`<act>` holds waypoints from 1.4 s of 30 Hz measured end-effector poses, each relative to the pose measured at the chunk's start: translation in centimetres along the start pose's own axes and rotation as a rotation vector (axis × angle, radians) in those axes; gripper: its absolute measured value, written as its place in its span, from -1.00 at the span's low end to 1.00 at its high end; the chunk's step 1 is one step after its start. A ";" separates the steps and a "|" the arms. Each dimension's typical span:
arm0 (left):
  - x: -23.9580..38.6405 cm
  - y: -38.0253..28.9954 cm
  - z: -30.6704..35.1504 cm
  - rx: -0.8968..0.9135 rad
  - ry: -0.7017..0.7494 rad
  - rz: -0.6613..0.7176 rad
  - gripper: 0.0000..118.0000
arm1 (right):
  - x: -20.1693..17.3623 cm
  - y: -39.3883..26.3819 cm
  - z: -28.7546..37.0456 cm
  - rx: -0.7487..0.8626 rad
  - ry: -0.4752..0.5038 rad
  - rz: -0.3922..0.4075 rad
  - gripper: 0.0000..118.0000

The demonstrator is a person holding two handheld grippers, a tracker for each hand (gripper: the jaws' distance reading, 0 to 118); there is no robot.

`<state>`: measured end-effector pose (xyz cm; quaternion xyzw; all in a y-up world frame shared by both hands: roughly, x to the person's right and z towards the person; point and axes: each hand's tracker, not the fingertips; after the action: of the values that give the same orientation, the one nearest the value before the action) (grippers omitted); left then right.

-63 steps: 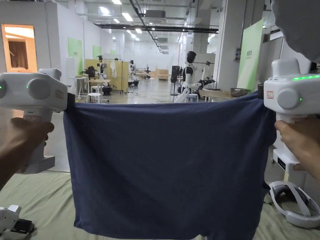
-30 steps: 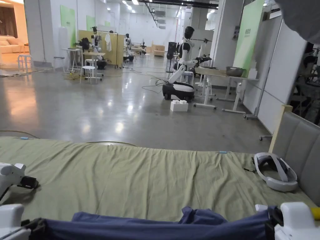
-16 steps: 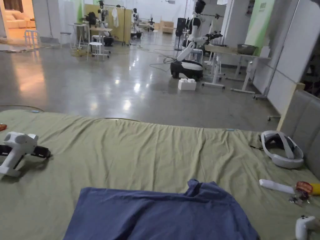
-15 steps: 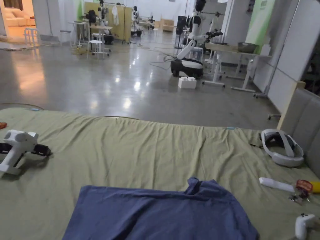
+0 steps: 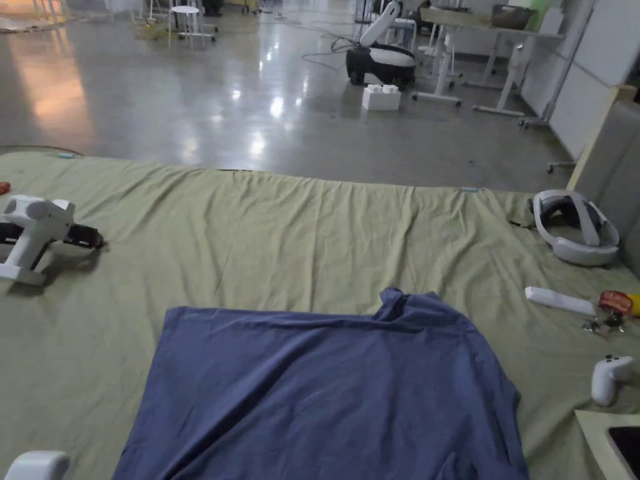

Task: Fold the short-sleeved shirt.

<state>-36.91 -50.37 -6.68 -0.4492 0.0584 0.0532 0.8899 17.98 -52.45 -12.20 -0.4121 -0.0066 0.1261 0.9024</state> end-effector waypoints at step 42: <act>2.7 6.8 0.8 0.315 -0.024 -0.029 -0.97 | -10.2 13.6 5.1 0.668 0.110 -0.188 -0.91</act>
<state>-35.16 -45.61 -12.01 -0.3040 0.0488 0.0360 0.9507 4.48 -42.53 -18.01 -0.0979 0.0458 0.0152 0.9940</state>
